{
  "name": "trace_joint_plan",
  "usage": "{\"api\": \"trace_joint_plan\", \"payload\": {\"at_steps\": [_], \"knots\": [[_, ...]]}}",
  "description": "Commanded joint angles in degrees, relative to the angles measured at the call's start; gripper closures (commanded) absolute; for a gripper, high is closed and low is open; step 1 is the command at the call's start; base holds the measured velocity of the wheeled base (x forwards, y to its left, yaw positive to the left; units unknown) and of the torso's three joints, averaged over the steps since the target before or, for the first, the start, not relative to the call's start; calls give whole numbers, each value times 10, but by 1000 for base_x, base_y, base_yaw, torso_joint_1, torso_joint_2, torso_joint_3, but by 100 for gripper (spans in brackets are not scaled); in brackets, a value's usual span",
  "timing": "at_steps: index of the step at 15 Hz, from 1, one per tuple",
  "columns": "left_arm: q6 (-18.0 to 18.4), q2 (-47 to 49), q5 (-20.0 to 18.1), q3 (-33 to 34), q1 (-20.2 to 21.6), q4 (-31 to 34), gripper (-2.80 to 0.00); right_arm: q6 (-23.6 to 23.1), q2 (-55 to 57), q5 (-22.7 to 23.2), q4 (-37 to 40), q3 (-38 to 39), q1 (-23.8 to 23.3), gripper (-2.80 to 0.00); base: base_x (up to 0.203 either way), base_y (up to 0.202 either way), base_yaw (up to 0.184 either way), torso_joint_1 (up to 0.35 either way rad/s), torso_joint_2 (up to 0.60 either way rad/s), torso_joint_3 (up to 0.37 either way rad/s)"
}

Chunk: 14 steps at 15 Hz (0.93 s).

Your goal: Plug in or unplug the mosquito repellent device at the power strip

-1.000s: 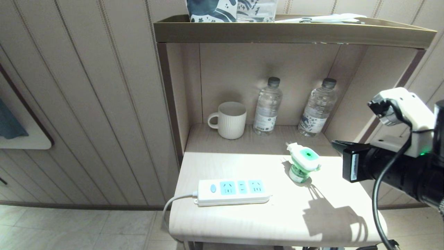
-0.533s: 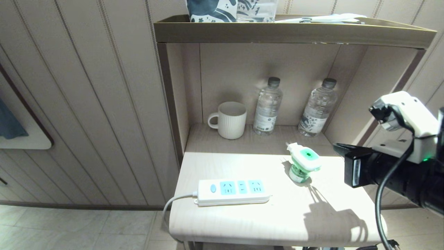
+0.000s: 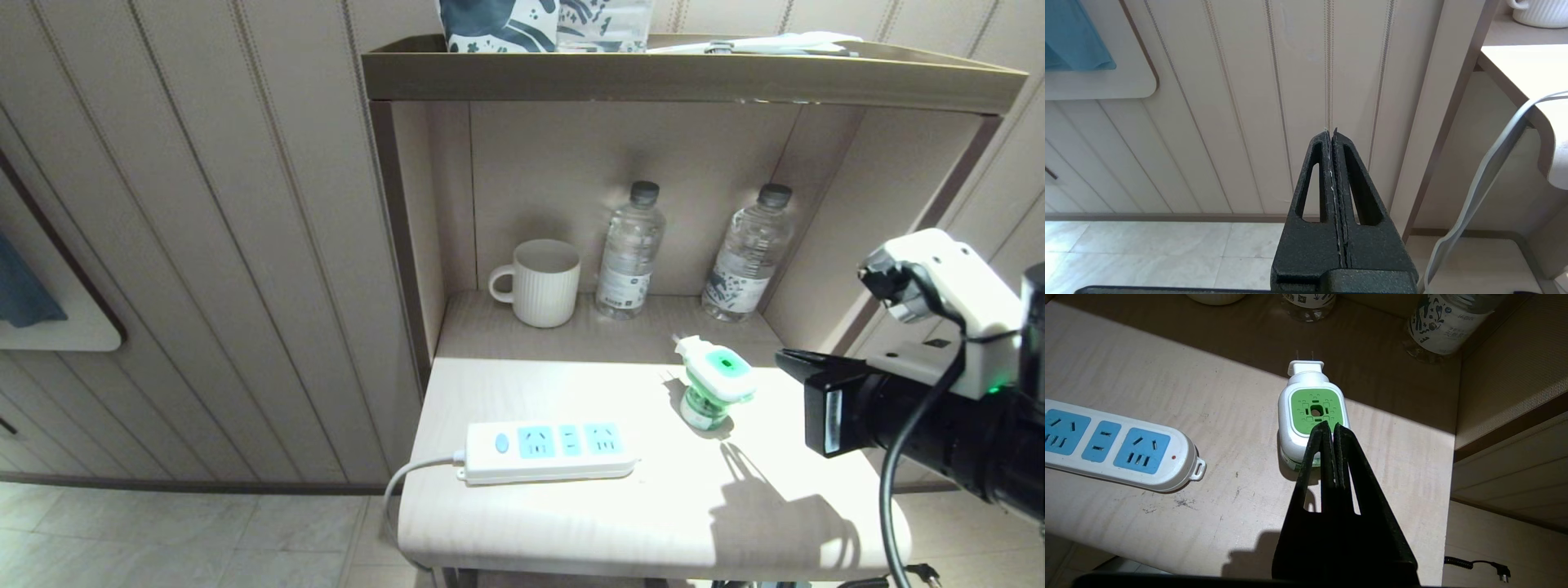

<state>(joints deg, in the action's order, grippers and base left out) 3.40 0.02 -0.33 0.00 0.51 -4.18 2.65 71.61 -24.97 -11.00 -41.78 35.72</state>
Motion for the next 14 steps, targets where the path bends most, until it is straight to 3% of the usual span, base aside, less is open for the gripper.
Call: {"api": "trace_joint_plan", "payload": {"at_steps": [1,6,7,14], "knots": [[0,0,0,0,0,0,0,1,2,-2,-1,-1,1,0,0,0,0,0,0,0],[0,0,0,0,0,0,0,0,2,-2,1,-1,1,0,0,0,0,0,0,0],[0,0,0,0,0,0,0,-2,3,-7,-1,6,1,-280,0,0,0,0,0,0],[0,0,0,0,0,0,0,-5,8,1,-4,2,1,-280,0,0,0,0,0,0]]}}
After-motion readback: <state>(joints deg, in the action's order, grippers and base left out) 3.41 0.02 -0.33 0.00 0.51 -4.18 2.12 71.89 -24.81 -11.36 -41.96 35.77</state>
